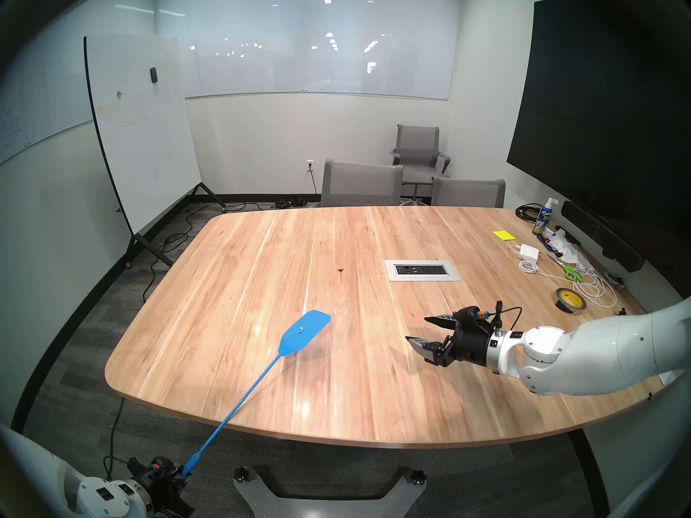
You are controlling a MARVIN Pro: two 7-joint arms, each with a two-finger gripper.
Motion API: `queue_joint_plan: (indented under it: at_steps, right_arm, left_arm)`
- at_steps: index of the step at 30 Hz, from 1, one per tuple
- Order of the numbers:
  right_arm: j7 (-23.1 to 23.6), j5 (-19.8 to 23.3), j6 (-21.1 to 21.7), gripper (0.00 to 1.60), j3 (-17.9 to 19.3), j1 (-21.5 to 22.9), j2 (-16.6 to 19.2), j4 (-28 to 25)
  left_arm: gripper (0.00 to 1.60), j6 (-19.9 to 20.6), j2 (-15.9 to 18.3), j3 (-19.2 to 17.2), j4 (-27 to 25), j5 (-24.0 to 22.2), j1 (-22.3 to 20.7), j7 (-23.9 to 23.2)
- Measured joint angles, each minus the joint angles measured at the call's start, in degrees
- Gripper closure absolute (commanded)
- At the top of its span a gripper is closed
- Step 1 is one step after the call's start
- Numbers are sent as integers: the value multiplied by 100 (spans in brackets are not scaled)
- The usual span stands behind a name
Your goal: Swat a bug on table
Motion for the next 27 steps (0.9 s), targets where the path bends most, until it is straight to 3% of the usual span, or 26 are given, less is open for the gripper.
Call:
queue_joint_plan:
  at_steps: [27]
  right_arm:
    - [0,5,0,0,0,-5,0,0]
  left_arm:
    - [160,-726,19,-83,-472,396,-345,594]
